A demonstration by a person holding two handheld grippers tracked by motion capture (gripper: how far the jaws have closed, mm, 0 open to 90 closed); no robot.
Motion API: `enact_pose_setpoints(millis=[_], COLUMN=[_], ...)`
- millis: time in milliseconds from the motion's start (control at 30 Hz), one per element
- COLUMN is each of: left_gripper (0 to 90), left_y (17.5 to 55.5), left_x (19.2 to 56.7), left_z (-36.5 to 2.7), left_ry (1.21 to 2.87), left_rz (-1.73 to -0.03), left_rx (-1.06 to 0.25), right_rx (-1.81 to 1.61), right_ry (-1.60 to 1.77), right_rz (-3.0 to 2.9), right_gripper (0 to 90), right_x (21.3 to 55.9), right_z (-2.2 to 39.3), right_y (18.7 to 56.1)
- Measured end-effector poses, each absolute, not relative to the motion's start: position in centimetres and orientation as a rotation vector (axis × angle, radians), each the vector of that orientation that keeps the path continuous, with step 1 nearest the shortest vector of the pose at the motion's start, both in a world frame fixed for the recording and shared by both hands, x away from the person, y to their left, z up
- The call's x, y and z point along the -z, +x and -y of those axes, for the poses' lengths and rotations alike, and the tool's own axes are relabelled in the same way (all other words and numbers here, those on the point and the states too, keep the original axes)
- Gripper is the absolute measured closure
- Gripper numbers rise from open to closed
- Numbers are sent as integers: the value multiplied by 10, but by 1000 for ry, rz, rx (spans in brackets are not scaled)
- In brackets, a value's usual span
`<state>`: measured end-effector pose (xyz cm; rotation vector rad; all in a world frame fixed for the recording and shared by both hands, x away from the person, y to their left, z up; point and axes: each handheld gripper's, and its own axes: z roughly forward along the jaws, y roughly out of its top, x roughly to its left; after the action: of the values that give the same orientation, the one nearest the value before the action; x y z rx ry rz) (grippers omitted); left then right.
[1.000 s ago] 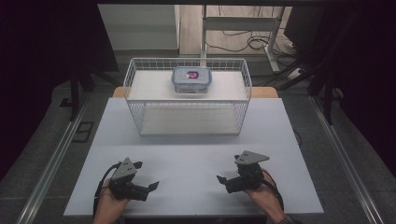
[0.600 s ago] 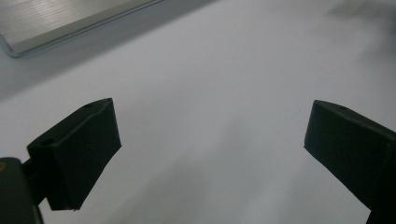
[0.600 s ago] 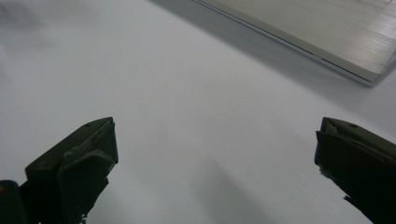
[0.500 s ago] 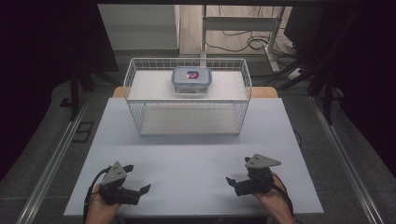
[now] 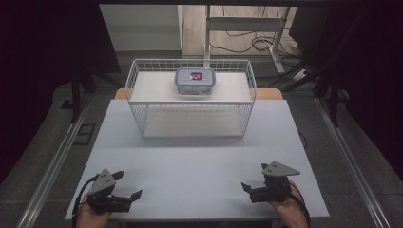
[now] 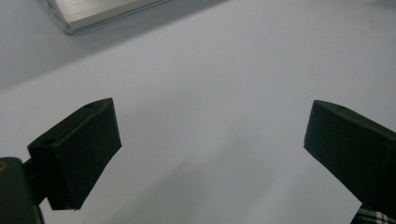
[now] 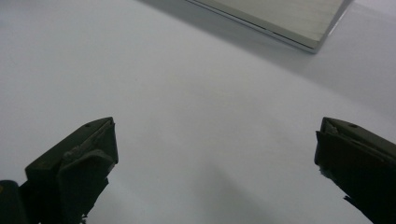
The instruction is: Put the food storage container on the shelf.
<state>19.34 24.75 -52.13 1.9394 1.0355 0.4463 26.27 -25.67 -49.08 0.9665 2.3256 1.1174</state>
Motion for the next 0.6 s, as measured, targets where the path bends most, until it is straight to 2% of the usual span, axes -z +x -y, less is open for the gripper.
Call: enact_pose_setpoints(millis=[333, 600], left_gripper=[32, 24], left_y=[183, 178], left_x=[524, 531], left_z=[-265, -272], left_ry=[1920, 1927], left_rz=[-1088, -1104], left_rx=[-471, -430], right_rx=[-1090, -1049], right_ry=[1025, 1070], right_rz=[-2298, -2328], right_gripper=[0, 0], right_x=[495, 503], right_z=[276, 284], right_y=[254, 246])
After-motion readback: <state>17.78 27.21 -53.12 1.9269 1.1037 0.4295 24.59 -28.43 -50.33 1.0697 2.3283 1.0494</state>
